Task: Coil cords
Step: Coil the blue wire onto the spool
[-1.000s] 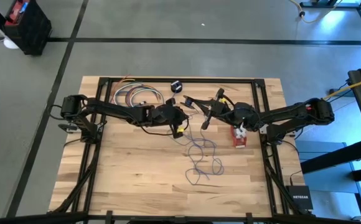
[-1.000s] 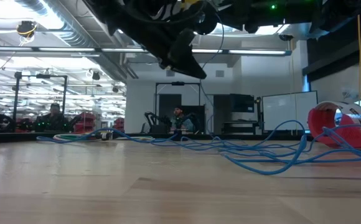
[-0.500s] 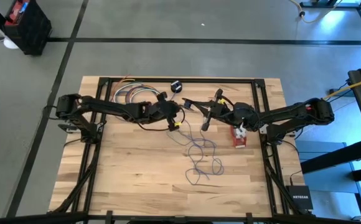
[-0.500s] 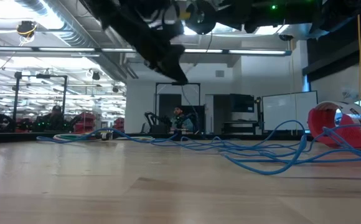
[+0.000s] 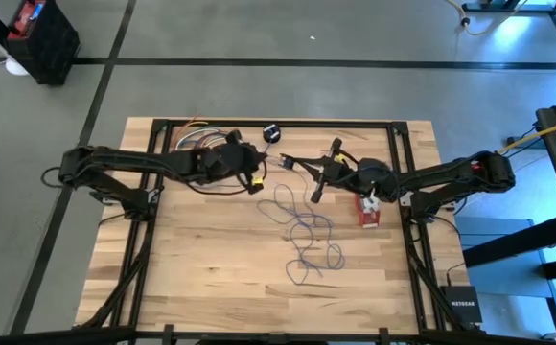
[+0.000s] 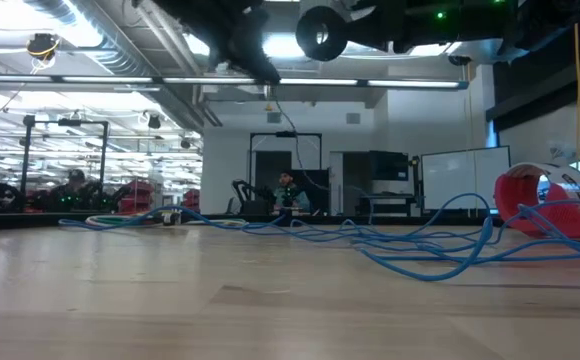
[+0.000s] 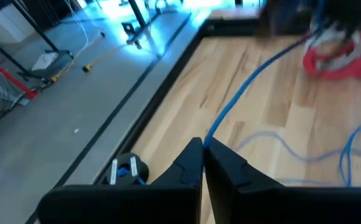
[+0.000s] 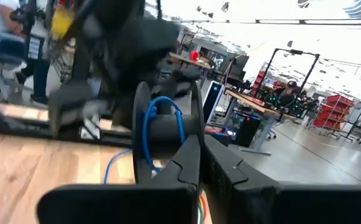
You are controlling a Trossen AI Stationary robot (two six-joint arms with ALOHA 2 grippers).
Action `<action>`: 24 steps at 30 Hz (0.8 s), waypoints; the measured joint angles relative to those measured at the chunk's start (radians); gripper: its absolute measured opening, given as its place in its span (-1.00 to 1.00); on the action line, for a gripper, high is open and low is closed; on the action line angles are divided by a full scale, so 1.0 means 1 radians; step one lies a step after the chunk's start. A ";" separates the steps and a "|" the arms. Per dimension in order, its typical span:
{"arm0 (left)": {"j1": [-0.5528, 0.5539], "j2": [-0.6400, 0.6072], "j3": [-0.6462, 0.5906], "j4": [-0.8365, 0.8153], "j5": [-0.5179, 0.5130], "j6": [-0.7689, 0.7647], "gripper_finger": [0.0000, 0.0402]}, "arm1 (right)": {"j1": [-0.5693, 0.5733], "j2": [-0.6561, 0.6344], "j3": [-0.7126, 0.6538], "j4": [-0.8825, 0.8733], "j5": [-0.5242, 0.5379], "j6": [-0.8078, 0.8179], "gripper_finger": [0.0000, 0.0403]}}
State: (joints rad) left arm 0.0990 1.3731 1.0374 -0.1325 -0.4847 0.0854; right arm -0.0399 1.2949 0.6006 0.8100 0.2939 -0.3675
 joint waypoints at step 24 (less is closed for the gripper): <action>-0.108 0.097 0.000 0.478 0.151 -0.014 -0.98 | 0.000 0.000 0.002 -0.028 0.140 -0.061 -0.94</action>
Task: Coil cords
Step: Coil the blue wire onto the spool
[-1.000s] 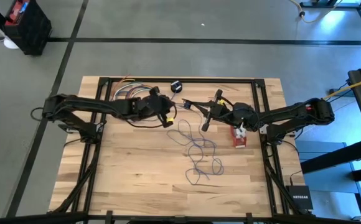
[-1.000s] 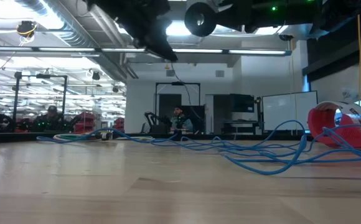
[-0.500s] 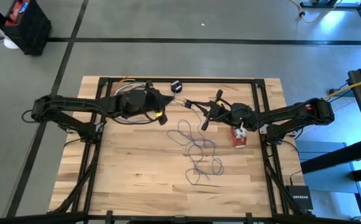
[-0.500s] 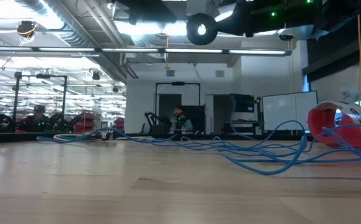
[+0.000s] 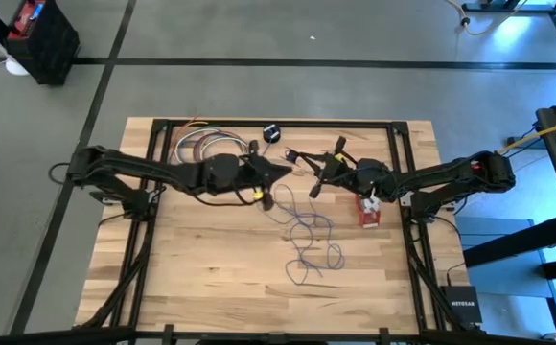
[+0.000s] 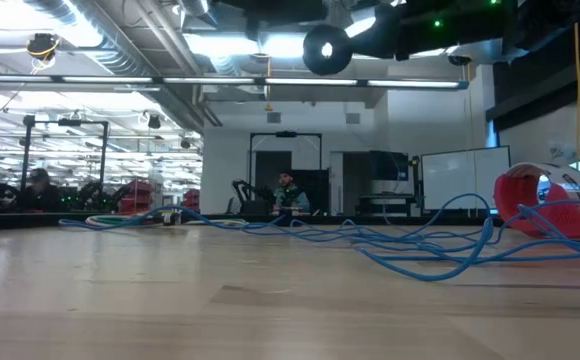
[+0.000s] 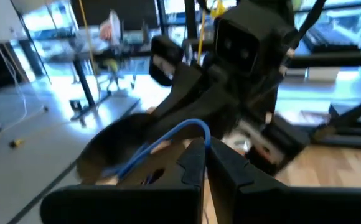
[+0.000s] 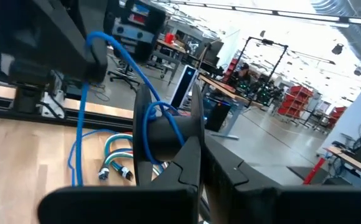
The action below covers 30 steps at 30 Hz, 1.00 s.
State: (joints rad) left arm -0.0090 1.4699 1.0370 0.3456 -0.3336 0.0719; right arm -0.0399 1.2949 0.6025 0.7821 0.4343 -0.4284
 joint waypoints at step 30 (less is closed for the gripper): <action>0.019 0.193 0.013 -0.054 -0.082 0.113 -0.74 | 0.000 0.001 0.001 0.090 -0.053 0.197 -0.94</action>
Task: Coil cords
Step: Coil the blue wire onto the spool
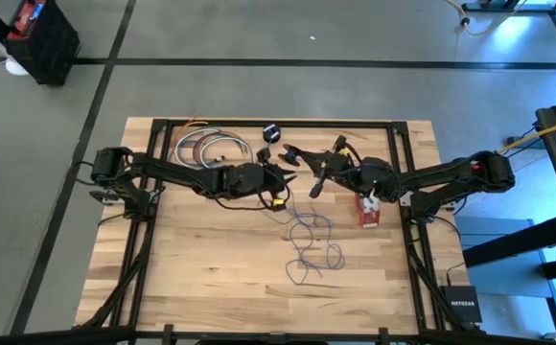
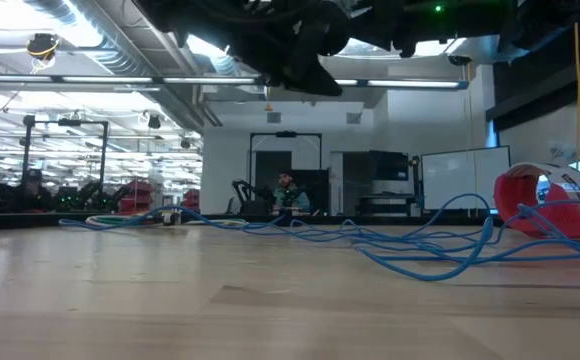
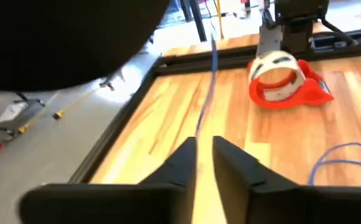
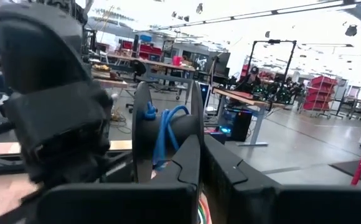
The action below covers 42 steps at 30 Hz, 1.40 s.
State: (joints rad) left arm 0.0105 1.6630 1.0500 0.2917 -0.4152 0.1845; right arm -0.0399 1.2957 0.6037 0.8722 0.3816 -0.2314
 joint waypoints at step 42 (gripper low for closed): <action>0.055 0.116 -0.075 0.120 0.078 0.022 -0.54 | 0.000 0.000 0.000 0.001 0.000 -0.012 -0.94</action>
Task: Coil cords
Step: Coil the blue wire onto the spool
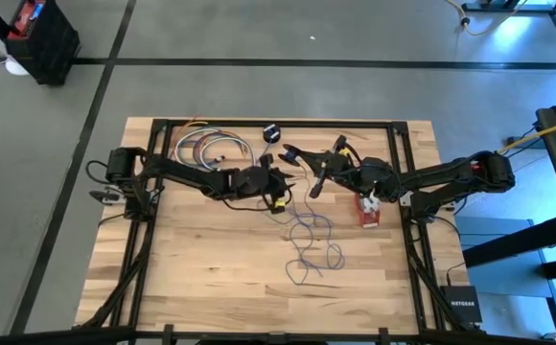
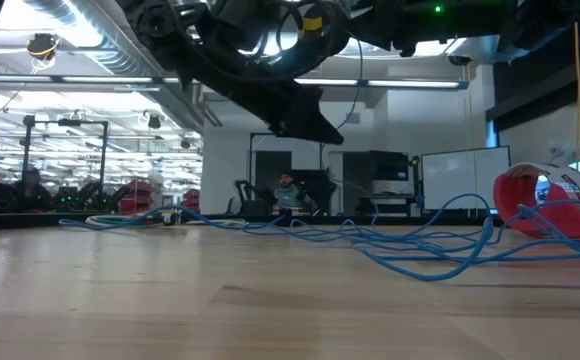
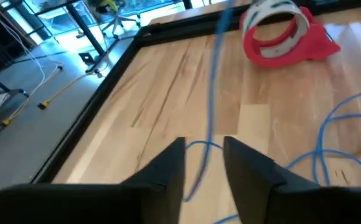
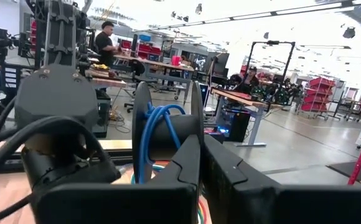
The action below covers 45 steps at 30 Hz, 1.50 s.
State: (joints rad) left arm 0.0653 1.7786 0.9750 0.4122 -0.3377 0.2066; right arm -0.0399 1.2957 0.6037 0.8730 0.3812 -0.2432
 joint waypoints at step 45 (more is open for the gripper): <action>0.014 -0.573 0.000 -0.231 -0.065 -0.135 -0.99 | 0.000 0.000 0.000 -0.059 -0.006 -0.079 -0.94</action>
State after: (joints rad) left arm 0.0790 1.2057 0.9752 0.1810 -0.4028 0.0718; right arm -0.0395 1.2957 0.6033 0.8141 0.3752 -0.3225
